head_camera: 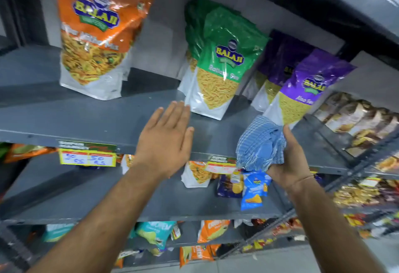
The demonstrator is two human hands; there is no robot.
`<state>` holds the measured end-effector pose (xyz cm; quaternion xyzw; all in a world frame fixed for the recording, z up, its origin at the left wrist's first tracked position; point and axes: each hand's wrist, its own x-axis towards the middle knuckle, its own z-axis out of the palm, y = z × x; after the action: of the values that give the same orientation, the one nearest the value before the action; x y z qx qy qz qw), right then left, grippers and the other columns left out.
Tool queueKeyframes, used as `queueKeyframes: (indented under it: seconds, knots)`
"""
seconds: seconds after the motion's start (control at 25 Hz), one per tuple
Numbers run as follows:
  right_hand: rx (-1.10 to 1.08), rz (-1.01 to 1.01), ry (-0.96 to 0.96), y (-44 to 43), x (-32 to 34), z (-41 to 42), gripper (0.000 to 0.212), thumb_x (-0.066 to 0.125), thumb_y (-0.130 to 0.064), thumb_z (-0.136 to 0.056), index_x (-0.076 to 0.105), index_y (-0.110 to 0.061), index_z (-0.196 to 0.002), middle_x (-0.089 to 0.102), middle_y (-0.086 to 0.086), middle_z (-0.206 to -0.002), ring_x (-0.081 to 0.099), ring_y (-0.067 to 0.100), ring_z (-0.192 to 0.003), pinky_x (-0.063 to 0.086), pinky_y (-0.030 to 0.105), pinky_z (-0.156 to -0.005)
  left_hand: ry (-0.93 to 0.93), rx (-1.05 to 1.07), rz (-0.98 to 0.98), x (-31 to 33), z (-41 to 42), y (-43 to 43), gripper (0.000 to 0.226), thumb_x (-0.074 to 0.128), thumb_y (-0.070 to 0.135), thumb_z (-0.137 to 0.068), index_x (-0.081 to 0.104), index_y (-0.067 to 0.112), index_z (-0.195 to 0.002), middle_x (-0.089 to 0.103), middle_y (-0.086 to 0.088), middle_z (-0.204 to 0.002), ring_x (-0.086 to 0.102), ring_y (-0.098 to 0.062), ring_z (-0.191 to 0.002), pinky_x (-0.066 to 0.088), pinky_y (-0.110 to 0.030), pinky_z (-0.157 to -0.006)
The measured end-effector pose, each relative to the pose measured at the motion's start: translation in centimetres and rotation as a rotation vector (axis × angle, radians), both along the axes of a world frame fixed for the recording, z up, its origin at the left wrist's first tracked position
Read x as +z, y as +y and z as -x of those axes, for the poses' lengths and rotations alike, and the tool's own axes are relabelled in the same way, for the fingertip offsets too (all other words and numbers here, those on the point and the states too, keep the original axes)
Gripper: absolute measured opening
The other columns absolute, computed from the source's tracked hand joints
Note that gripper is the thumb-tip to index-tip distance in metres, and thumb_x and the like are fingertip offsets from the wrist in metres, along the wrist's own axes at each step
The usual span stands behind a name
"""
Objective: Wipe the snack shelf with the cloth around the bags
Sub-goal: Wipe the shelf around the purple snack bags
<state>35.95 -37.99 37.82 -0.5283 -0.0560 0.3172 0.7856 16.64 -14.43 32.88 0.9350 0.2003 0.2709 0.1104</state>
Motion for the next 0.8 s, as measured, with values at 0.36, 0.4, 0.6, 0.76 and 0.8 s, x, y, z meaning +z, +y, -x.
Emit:
queueKeyframes:
  seconds: [0.36,0.4,0.6,0.76,0.8]
  knots:
    - [-0.556,0.156,-0.336,-12.9,3.0,-11.0,0.029,0.064,-0.033,-0.095,0.063,-0.015,-0.119,0.07,0.011,-0.122,0.069,0.03,-0.107,0.057,0.047,-0.085,0.153,-0.232,-0.049,2.4,-13.2,-10.8,0.072,0.007,0.046,-0.101,0.011,0.016,-0.166,0.014,-0.001,-0.175,0.006,-0.014,-0.162,0.001,-0.036,-0.132]
    - [-0.6,0.187,-0.389,-14.0,3.5,-12.8,0.033,0.065,-0.033,-0.095,0.062,-0.014,-0.121,0.07,0.011,-0.121,0.07,0.029,-0.106,0.057,0.048,-0.087,0.163,-0.225,-0.036,2.4,-14.8,-12.0,0.074,0.006,0.047,-0.1,0.011,0.016,-0.167,0.014,0.0,-0.175,0.006,-0.013,-0.162,0.001,-0.035,-0.131]
    - [-0.579,0.387,-0.668,-15.6,4.9,-22.8,0.022,0.061,-0.027,-0.098,0.064,-0.019,-0.118,0.071,0.006,-0.115,0.069,0.025,-0.103,0.056,0.042,-0.093,0.261,-0.116,-0.016,0.1,-19.7,-15.5,0.084,-0.01,0.053,-0.091,0.004,0.018,-0.167,0.006,0.003,-0.176,0.0,-0.01,-0.161,0.001,-0.035,-0.131]
    - [-0.53,0.488,-0.892,-11.2,4.7,-31.5,0.026,0.057,-0.016,-0.095,0.068,-0.009,-0.118,0.069,0.003,-0.102,0.063,0.015,-0.09,0.048,0.025,-0.075,0.298,-0.026,-0.063,-0.8,-20.1,-15.3,0.075,-0.001,0.052,-0.099,0.004,0.022,-0.167,0.005,0.006,-0.175,0.0,-0.01,-0.161,0.003,-0.036,-0.132]
    - [-0.508,0.561,-0.934,-9.8,4.4,-33.7,0.026,0.055,-0.012,-0.093,0.069,-0.006,-0.114,0.068,0.007,-0.096,0.062,0.019,-0.086,0.045,0.025,-0.072,0.304,-0.018,-0.064,-0.8,-20.1,-15.3,0.075,-0.001,0.053,-0.098,0.007,0.024,-0.167,0.006,0.007,-0.175,0.001,-0.01,-0.161,0.004,-0.036,-0.131]
